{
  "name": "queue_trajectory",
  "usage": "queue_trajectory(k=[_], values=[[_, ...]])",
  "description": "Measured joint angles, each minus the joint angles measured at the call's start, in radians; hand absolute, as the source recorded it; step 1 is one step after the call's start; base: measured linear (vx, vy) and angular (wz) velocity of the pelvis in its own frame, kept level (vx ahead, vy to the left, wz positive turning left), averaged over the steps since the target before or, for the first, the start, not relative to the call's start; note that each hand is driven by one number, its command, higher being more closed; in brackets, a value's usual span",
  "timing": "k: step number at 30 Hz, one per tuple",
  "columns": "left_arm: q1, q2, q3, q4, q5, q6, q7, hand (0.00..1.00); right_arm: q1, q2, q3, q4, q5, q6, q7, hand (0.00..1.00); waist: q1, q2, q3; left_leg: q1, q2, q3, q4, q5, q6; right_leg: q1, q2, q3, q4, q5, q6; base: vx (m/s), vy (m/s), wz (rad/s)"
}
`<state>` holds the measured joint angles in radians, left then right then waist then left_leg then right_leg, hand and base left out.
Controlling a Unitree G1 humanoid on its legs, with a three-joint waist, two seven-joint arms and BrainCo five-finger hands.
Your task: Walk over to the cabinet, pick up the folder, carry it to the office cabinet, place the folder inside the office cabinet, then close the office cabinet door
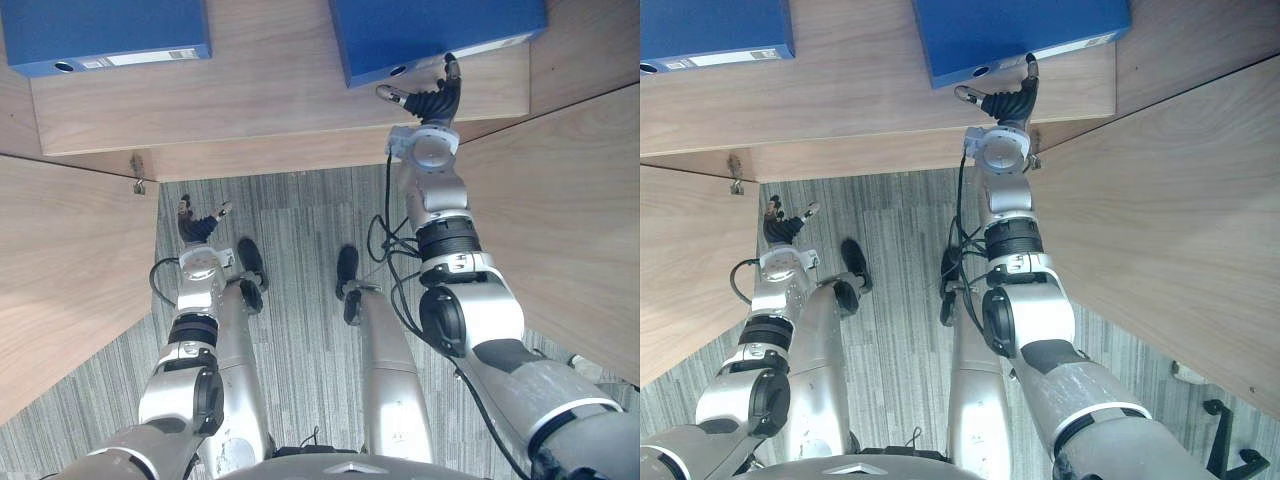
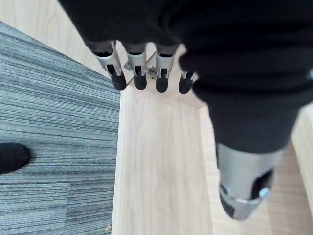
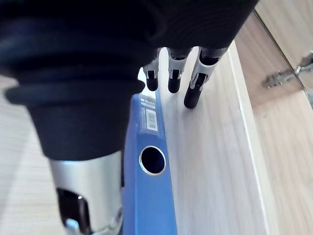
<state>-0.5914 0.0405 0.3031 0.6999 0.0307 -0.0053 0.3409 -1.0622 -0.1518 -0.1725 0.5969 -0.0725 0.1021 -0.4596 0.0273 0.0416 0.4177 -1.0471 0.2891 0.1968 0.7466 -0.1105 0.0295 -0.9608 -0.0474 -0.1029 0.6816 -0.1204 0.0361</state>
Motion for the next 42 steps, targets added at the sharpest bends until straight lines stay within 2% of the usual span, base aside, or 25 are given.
queue_trajectory(k=[5, 7, 8, 13, 16, 21, 28, 34, 42], values=[[0.114, -0.004, -0.036, -0.074, 0.017, -0.003, -0.006, 0.0, 0.231, -0.055, 0.102, -0.318, -0.173, -0.008, -0.001, 0.0, 0.001, -0.003, 0.002, -0.001, -0.002, -0.004, -0.001, 0.0, 0.0, 0.001, -0.001, 0.0, 0.006, -0.006, 0.001, 0.03, 0.015, 0.02], [0.163, -0.004, -0.045, -0.109, 0.04, -0.007, -0.006, 0.0, 0.314, -0.063, 0.123, -0.38, -0.223, -0.015, -0.003, 0.0, 0.001, -0.007, 0.004, 0.001, -0.004, -0.005, -0.001, -0.002, -0.002, -0.003, -0.004, 0.0, 0.016, -0.013, -0.001, 0.02, -0.004, 0.06], [0.184, -0.003, -0.047, -0.117, 0.054, -0.008, -0.006, 0.0, 0.355, -0.068, 0.14, -0.396, -0.254, -0.023, -0.005, 1.0, 0.0, -0.01, 0.006, 0.001, -0.007, -0.006, -0.001, -0.002, -0.003, -0.007, -0.008, -0.001, 0.026, -0.018, -0.002, 0.0, -0.01, 0.08], [0.231, -0.001, -0.067, -0.133, 0.095, -0.022, -0.006, 0.0, 0.426, -0.1, 0.232, -0.425, -0.375, -0.064, -0.008, 1.0, 0.004, -0.03, 0.018, 0.0, -0.017, -0.008, -0.007, 0.0, -0.021, -0.021, -0.019, -0.002, 0.052, -0.039, -0.009, -0.02, -0.023, 0.08], [0.249, -0.003, -0.074, -0.133, 0.123, -0.041, -0.006, 0.0, 0.43, -0.124, 0.3, -0.429, -0.481, -0.1, -0.008, 1.0, 0.012, -0.046, 0.027, -0.01, -0.021, -0.009, -0.007, 0.0, -0.022, -0.036, -0.025, -0.003, 0.065, -0.044, -0.009, -0.02, -0.016, 0.05], [0.249, -0.001, -0.089, -0.124, 0.135, -0.058, -0.005, 0.0, 0.426, -0.168, 0.363, -0.43, -0.564, -0.123, -0.009, 1.0, 0.03, -0.056, 0.051, -0.041, -0.03, -0.016, 0.007, 0.011, -0.015, -0.065, -0.042, -0.014, 0.101, -0.049, -0.008, 0.01, -0.005, 0.11], [0.24, 0.012, -0.105, -0.1, 0.151, -0.079, 0.009, 0.0, 0.355, -0.187, 0.406, -0.419, -0.564, -0.128, -0.023, 1.0, 0.039, -0.06, 0.055, -0.1, -0.036, -0.035, 0.054, 0.007, -0.009, -0.121, -0.054, -0.021, 0.167, -0.078, -0.012, 0.01, -0.007, 0.06], [0.221, 0.033, -0.11, -0.102, 0.15, -0.098, 0.024, 0.0, 0.256, -0.274, 0.409, -0.343, -0.556, -0.127, -0.047, 1.0, 0.05, -0.061, 0.058, -0.159, -0.035, -0.05, 0.097, -0.003, -0.014, -0.175, -0.059, -0.024, 0.213, -0.093, -0.006, 0.0, 0.0, 0.0], [0.22, 0.04, -0.109, -0.103, 0.148, -0.11, 0.025, 0.0, 0.192, -0.358, 0.407, -0.29, -0.483, -0.129, -0.048, 1.0, 0.057, -0.061, 0.058, -0.179, -0.04, -0.051, 0.106, -0.004, -0.013, -0.195, -0.068, -0.026, 0.228, -0.097, -0.004, 0.0, -0.001, 0.01]])
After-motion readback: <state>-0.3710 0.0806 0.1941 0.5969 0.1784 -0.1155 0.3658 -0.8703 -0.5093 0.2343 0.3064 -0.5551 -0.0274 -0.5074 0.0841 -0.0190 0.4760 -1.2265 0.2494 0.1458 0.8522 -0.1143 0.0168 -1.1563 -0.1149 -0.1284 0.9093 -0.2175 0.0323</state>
